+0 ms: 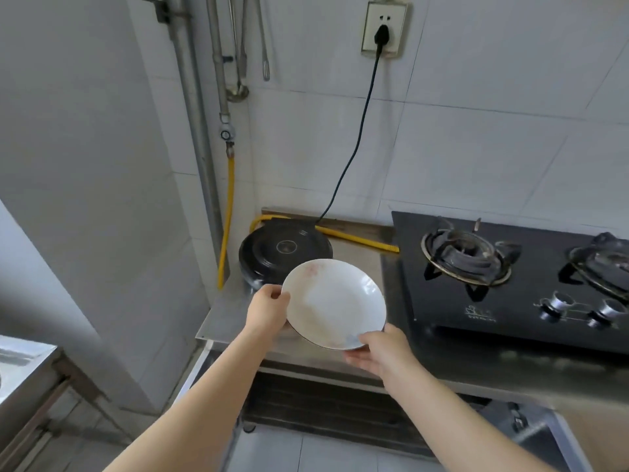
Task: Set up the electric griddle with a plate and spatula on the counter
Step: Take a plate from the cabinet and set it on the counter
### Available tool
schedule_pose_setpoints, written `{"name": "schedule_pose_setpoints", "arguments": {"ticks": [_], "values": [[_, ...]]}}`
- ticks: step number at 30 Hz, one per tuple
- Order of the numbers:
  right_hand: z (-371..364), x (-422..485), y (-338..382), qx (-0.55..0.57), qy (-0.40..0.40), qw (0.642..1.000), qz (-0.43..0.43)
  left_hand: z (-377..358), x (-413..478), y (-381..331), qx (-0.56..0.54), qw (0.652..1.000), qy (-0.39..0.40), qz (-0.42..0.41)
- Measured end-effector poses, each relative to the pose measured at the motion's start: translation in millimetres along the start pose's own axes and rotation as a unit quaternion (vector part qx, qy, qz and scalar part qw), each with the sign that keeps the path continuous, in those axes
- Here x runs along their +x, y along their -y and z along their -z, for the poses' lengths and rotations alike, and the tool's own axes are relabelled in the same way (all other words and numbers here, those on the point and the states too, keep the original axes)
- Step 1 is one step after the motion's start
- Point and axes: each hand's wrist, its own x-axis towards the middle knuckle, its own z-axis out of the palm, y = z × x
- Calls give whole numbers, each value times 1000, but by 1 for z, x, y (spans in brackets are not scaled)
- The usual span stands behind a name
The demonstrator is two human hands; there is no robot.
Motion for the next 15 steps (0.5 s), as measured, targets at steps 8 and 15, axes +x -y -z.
{"name": "schedule_pose_setpoints", "arguments": {"ticks": [8, 15], "values": [[9, 116, 67, 116, -42, 992, -14, -78, 93, -43, 263, 946, 60, -183], [-4, 200, 84, 170, -93, 980, -40, -124, 158, -49, 386, 888, 71, -238]]}}
